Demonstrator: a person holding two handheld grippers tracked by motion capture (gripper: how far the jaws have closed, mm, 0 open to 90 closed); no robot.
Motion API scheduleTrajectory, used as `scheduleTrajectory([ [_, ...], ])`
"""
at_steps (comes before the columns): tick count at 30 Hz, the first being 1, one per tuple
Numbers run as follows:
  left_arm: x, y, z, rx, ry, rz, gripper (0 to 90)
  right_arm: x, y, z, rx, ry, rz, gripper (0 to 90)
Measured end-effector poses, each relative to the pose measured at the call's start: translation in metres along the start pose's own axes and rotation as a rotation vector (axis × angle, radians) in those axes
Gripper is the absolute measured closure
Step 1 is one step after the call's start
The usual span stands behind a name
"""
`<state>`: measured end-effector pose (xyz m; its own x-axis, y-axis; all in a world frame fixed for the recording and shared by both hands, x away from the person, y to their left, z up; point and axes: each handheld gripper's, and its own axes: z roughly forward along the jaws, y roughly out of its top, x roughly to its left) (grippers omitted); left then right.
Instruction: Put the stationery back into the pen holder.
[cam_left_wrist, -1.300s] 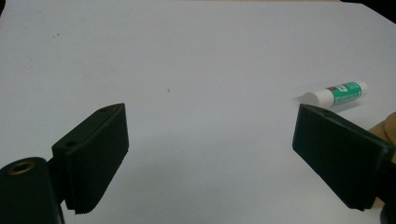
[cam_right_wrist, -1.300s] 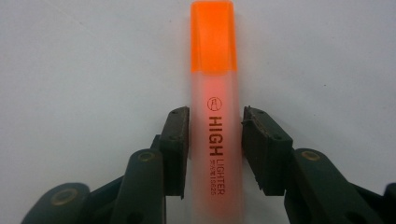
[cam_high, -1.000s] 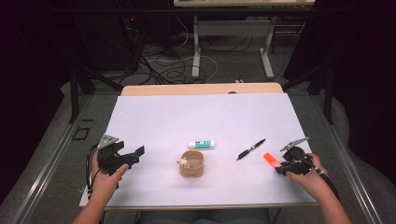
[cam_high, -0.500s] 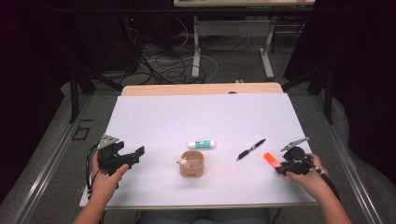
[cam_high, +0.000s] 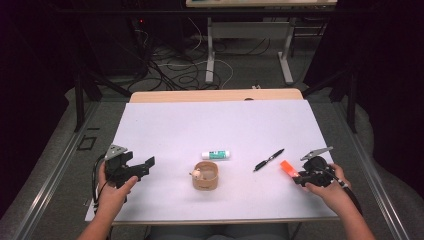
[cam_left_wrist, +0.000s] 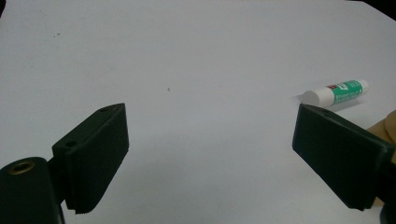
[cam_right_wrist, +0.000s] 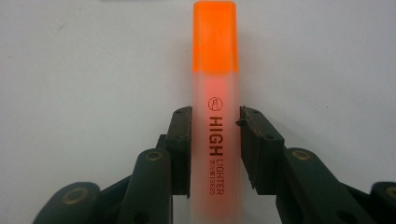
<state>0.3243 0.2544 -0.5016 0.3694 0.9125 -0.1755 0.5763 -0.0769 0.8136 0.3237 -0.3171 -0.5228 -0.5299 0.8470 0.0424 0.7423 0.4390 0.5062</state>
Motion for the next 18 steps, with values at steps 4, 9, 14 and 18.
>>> scheduleTrajectory([
  [4, -0.001, 0.0, -0.001, -0.001, -0.001, 0.003, 10.9, 0.005, 0.005, -0.005, -0.044, 0.003, -0.009, 66.5],
  [9, -0.001, 0.0, -0.002, -0.007, 0.004, -0.004, 11.0, 0.013, 0.013, -0.01, -0.117, -0.015, -0.039, 66.5],
  [14, -0.002, 0.0, -0.004, -0.006, -0.025, -0.038, 11.1, 0.021, 0.021, -0.013, -0.171, -0.005, -0.056, 66.5],
  [18, -0.004, 0.001, -0.003, -0.006, -0.037, -0.056, 10.8, 0.028, 0.029, -0.013, -0.202, 0.007, -0.063, 66.5],
])
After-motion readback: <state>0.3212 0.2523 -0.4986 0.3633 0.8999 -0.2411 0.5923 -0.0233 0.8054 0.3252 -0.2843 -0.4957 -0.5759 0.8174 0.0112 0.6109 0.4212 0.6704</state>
